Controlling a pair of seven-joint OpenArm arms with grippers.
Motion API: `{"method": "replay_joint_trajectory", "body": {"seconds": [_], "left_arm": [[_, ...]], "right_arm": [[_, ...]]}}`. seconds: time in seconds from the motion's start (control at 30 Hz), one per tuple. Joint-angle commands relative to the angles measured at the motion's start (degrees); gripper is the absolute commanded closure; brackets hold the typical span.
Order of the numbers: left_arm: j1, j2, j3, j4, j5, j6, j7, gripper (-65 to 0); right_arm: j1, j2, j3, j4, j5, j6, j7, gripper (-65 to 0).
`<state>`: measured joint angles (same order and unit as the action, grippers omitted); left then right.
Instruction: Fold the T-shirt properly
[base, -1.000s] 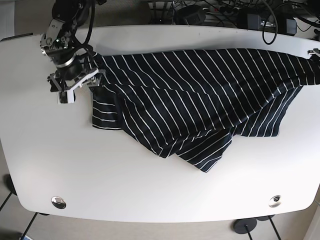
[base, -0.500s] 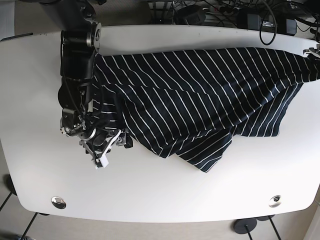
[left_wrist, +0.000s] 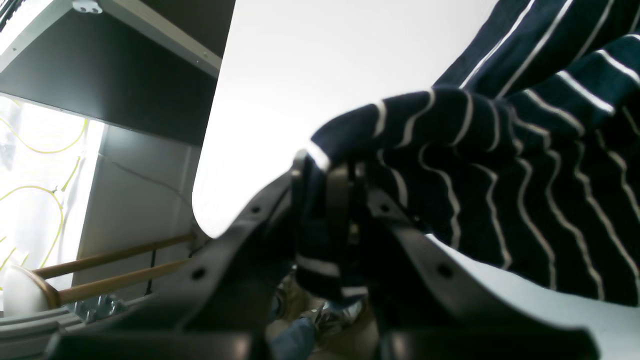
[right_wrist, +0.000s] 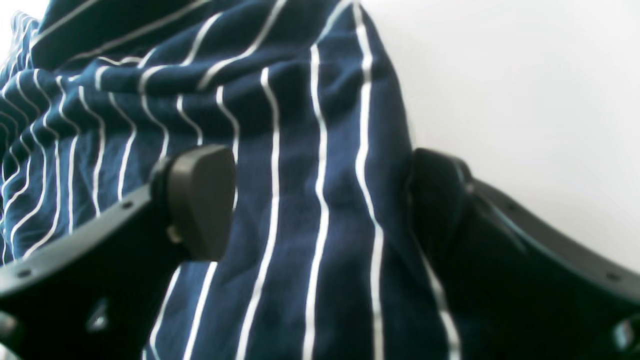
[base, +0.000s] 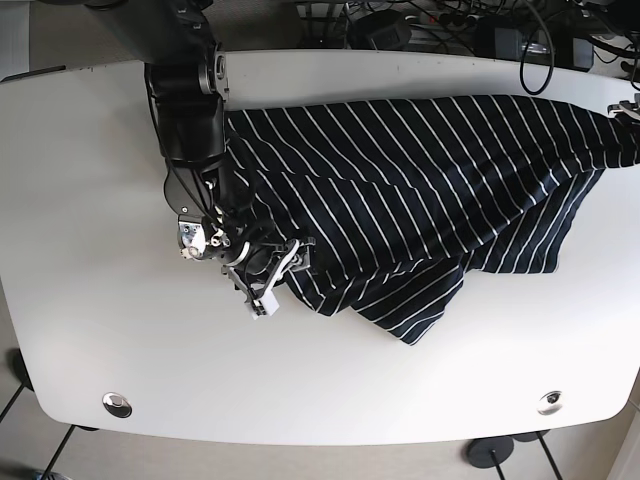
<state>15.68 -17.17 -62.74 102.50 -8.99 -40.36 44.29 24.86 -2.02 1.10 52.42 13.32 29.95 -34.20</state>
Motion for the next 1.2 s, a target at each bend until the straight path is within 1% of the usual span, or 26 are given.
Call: {"method": "replay_joint_trajectory", "body": {"seconds": [0.03, 0.1, 0.13, 0.17, 0.27, 0.33, 0.4, 0.43, 0.57, 0.6, 0.67, 0.7, 0.77, 0.8, 0.83, 0.87, 0.9, 0.97, 1.03, 1.07, 1.17, 1.2], "left_arm": [[0.0, -1.2, -0.3, 1.2, -0.5, 0.4, -1.0, -1.0], [0.0, -1.2, -0.3, 1.2, -0.5, 0.4, -1.0, -1.0], [0.0, -1.2, -0.3, 1.1, -0.5, 0.4, -1.0, -1.0], [0.0, -1.2, -0.3, 1.1, -0.5, 0.4, -1.0, -1.0], [0.0, -1.2, -0.3, 1.1, -0.5, 0.4, -1.0, -1.0], [-0.1, -1.2, -0.3, 2.0, -0.6, 0.4, -1.0, -1.0], [-0.1, -1.2, -0.3, 4.1, -0.7, 0.4, -1.0, -1.0], [-0.3, -1.2, -0.2, 5.2, -0.8, 0.4, -1.0, -1.0], [-4.9, -1.2, 2.9, 6.8, -0.5, 0.4, -0.6, -1.0], [-6.4, -1.2, 4.1, 6.8, -0.3, 0.4, -0.6, -1.0], [-9.7, -1.2, 8.3, 6.6, 2.9, 0.4, -0.6, -1.0], [-11.8, -1.2, 11.0, 6.6, 4.6, 0.4, -0.6, -1.0], [-16.6, -1.4, 16.4, 6.3, 6.9, 0.4, -0.6, -1.0], [-20.4, -1.2, 19.7, 6.3, 9.0, 0.4, -0.6, -1.1], [-23.2, -1.2, 22.4, 6.0, 10.6, 0.4, -0.6, -1.1], [-27.7, -1.2, 26.1, 4.4, 12.8, 0.4, -0.6, -1.1], [-33.0, -1.2, 28.9, 2.4, 14.7, 0.4, -0.6, -1.1], [-39.7, -1.1, 32.1, -0.7, 17.0, 0.4, -0.6, -1.1], [-46.4, -1.2, 35.0, -4.3, 17.7, 0.4, -0.6, -1.3], [-51.5, -1.6, 36.8, -7.6, 17.7, 0.4, -0.6, -1.4], [-62.3, -1.7, 39.5, -14.1, 17.7, 0.4, -0.7, -1.5], [-67.5, -1.9, 40.4, -16.7, 17.7, 0.4, -0.7, -1.5]], "right_arm": [[1.6, -0.3, 0.0, 0.6, 0.4, 0.15, 0.3, -30.4], [1.6, -0.4, 0.0, 0.6, 0.4, 0.15, 1.1, -14.9], [1.6, -0.4, 0.0, 0.6, 0.4, 0.15, 2.3, -4.6], [1.6, -0.4, 0.0, 0.6, 0.4, 0.15, 2.7, -1.6], [1.2, -0.3, 0.3, 2.7, 1.1, 0.15, 2.7, -1.7], [-1.9, -0.1, 0.3, 9.1, 1.1, 0.15, 2.5, -1.7], [-4.5, 0.0, 0.5, 16.1, 1.1, 0.07, -0.1, -1.7], [-6.4, 0.1, 2.8, 21.4, 1.0, 0.07, -2.7, -1.7], [-8.0, 0.4, 8.3, 32.5, 0.5, 0.15, -8.9, -1.7], [-7.9, 1.5, 9.2, 34.5, 1.0, 0.15, -10.5, -1.7], [-5.7, 2.9, 10.6, 36.9, 1.1, 0.15, -12.7, -1.7], [-4.3, 3.2, 11.1, 37.2, 1.1, 0.15, -13.8, -1.7], [-1.1, 5.3, 12.1, 37.3, 0.9, 0.15, -15.7, -1.7], [2.1, 6.5, 12.1, 36.9, 0.7, 0.15, -16.0, -1.7], [3.9, 6.8, 12.0, 36.8, 0.4, 0.15, -16.2, -1.7], [7.0, 7.1, 12.0, 35.2, 0.4, 0.15, -16.3, -1.7], [11.0, 8.3, 12.0, 33.1, 0.4, 0.15, -16.4, -1.7], [15.9, 9.7, 12.0, 29.6, 0.4, 0.15, -16.4, -1.7], [21.7, 11.6, 12.0, 25.9, 0.4, 0.15, -16.4, -1.7], [26.0, 12.6, 11.9, 23.0, 0.4, 0.24, -16.4, -1.7], [34.5, 14.0, 11.9, 18.1, 0.4, 0.33, -16.4, -1.7], [38.5, 14.6, 11.9, 16.5, 0.4, 0.42, -16.4, -1.7]]}}
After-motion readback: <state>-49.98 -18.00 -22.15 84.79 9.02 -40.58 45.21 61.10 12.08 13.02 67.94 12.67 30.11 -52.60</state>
